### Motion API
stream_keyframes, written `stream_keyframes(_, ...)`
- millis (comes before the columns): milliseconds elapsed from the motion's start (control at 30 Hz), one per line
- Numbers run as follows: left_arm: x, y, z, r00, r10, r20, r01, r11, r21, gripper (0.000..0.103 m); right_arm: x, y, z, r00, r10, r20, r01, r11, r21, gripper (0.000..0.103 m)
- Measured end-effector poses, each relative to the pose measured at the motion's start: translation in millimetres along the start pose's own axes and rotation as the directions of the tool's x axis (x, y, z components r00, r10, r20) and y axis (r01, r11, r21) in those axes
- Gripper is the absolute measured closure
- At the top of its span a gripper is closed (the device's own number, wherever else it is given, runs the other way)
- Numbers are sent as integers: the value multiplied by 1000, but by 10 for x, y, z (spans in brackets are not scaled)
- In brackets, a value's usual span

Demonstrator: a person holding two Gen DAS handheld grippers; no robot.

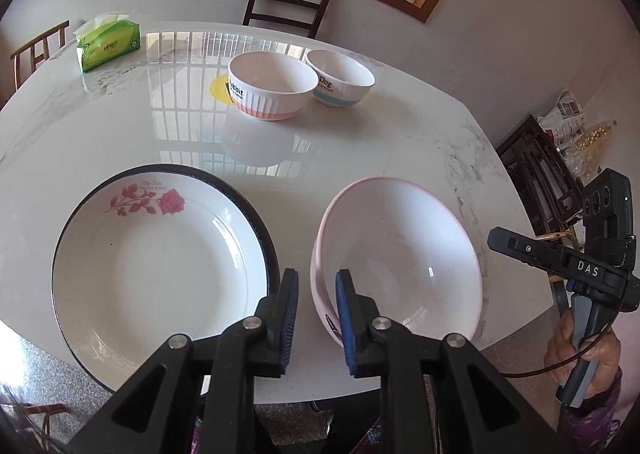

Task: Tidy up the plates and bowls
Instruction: 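Carry the pink bowl beside the plate stack and open the right gripper, then move both grippers to the white lettered bowl and grasp its rim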

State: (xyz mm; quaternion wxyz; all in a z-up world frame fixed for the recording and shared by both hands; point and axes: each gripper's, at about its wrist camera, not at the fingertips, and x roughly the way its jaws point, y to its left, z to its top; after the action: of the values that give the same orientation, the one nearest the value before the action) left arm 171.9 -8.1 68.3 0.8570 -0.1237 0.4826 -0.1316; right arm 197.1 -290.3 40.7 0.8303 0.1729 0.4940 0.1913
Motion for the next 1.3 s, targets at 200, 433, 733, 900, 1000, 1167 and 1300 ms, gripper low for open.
stream_keyframes(200, -215, 132, 244, 997, 23, 77, -21, 1000, -18, 83, -189, 96, 270, 997, 62, 47, -58, 995, -78, 66)
stream_keyframes(433, -94, 398, 687, 998, 11, 61, -6, 997, -75, 83, -29, 226, 738, 981, 190, -36, -192, 980, -55, 66)
stream_keyframes(733, 319, 717, 1133, 999, -37, -6, 36, 989, -146, 83, 347, 249, 1202, 973, 215, -82, -220, 973, -64, 48)
stream_keyframes(900, 578, 803, 1379, 998, -58, -22, 53, 983, -178, 83, 664, 260, 1413, 969, 208, -132, -215, 976, -44, 48)
stream_keyframes(1000, 670, 854, 1511, 999, -48, -6, 46, 981, -186, 83, 867, 280, 1541, 965, 211, -158, -217, 976, -17, 54)
stream_keyframes(1167, 818, 1061, 1746, 998, -68, 8, 68, 967, -245, 83, 1162, 357, 1756, 962, 196, -188, -200, 980, 2, 55)
stream_keyframes(1300, 961, 1176, 1884, 996, -94, 5, 91, 956, -280, 83, 1334, 411, 1904, 965, 171, -199, -174, 985, 2, 55)
